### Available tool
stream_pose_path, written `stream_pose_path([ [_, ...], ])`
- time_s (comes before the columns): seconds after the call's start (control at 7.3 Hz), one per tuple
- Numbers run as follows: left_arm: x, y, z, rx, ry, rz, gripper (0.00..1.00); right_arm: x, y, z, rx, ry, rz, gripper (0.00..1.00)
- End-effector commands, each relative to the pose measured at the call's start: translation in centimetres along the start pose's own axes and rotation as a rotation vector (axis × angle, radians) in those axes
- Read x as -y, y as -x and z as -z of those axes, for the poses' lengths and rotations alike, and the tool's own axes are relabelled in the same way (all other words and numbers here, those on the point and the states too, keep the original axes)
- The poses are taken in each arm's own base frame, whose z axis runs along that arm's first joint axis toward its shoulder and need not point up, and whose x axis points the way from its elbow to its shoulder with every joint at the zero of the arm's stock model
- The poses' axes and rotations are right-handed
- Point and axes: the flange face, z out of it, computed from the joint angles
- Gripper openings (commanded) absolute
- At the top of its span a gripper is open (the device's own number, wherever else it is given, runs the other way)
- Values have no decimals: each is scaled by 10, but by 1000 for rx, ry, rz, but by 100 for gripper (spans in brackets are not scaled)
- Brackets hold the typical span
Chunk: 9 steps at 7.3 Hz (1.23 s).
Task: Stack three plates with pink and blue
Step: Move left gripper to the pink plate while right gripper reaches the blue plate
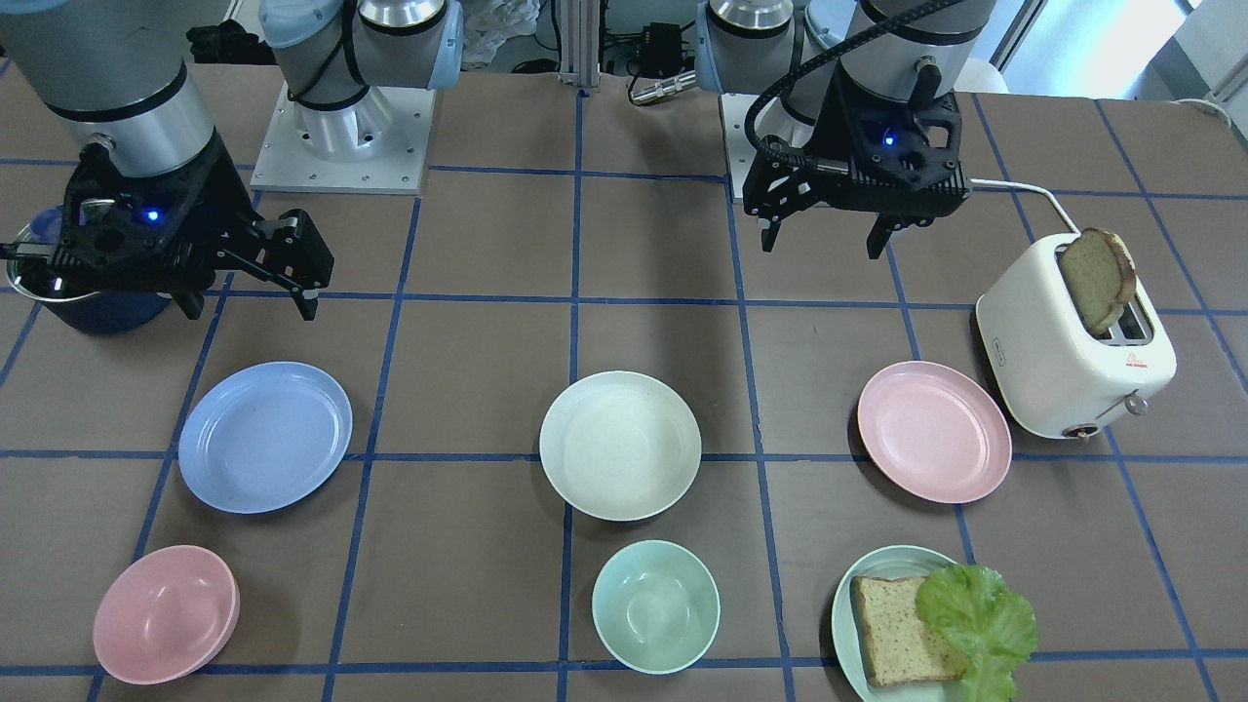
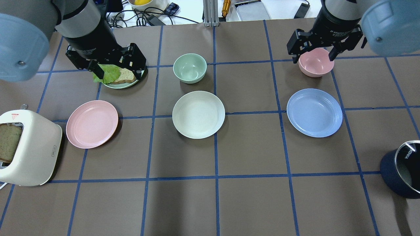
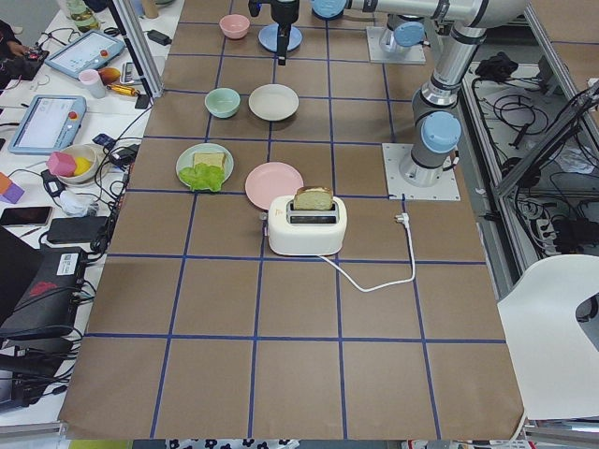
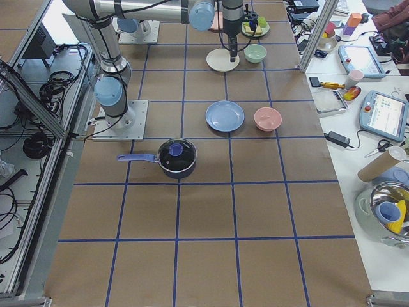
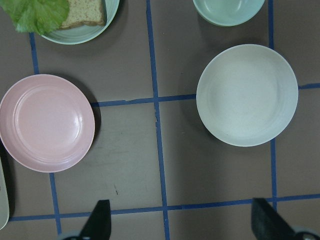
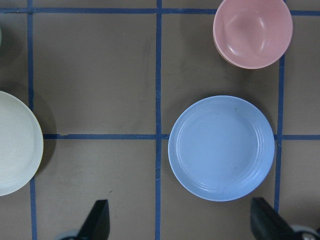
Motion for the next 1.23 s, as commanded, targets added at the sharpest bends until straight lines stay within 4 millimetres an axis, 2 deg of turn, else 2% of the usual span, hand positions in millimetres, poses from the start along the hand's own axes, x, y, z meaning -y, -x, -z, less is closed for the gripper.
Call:
stream_pose_path([
  [0.0, 0, 0, 2, 4, -6, -2, 100, 0, 0, 0, -1, -1, 1, 100],
  [0.55, -2, 1, 2, 11, 6, 10, 100, 0, -2, -1, -1, 4, -2, 100],
  [0.68, -1, 1, 3, 7, 6, 15, 100, 2, -16, -4, 1, 21, -23, 100],
  [0.82, -1, 6, -4, 11, 20, 24, 100, 6, -40, -5, 3, 22, -69, 100],
  [0.96, 10, 12, -23, 10, 61, 37, 100, 10, -63, -12, 7, 25, -113, 100],
  [1.1, 18, 18, -53, 7, 121, 40, 100, 23, -93, -43, 5, 74, -154, 100],
])
